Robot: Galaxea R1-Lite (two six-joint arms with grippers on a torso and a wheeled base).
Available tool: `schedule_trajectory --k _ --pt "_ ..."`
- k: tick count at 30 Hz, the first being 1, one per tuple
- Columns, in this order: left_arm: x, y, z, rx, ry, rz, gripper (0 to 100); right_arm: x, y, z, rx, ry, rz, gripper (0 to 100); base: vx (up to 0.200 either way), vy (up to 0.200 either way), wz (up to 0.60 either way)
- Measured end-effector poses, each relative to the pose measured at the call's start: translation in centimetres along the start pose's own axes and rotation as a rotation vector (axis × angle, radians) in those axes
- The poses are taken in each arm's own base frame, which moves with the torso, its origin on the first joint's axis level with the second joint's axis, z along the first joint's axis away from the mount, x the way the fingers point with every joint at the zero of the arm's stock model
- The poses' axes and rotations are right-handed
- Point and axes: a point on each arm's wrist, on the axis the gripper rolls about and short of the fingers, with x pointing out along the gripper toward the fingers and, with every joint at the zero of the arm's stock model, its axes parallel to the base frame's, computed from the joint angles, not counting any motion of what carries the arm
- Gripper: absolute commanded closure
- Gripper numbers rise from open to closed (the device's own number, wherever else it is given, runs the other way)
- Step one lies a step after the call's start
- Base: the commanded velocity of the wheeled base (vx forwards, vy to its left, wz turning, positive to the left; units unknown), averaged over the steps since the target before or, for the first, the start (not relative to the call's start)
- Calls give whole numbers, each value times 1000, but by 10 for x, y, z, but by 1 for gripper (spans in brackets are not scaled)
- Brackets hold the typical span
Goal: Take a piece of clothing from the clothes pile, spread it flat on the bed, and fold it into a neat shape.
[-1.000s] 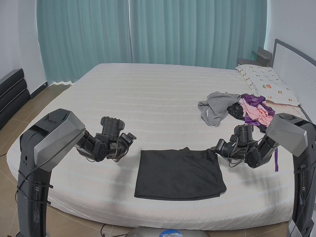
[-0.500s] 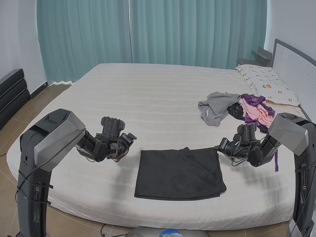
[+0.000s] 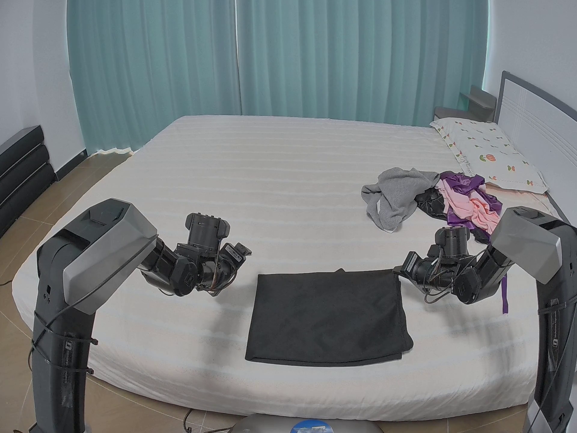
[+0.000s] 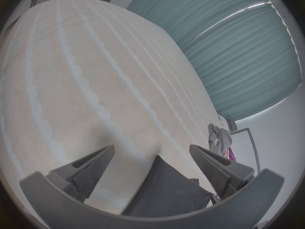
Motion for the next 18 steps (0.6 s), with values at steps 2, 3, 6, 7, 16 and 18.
schedule_trajectory --k 2,3,6,7,16,18 --pt "0 0 0 0 0 0 0 1 0 0 0 0 -1 100 0 0 0" --pt "0 0 0 0 0 0 0 1 -1 0 0 0 -2 100 0 0 0" --pt "0 0 0 0 0 0 0 2 -1 1 1 -3 -1 100 0 0 0" --pt "0 0 0 0 0 0 0 2 -1 1 1 -2 -2 100 0 0 0" --pt "0 0 0 0 0 1 0 3 -4 0 5 5 -11 100 0 0 0" --pt "0 0 0 0 0 1 0 3 -4 0 7 6 -14 100 0 0 0"
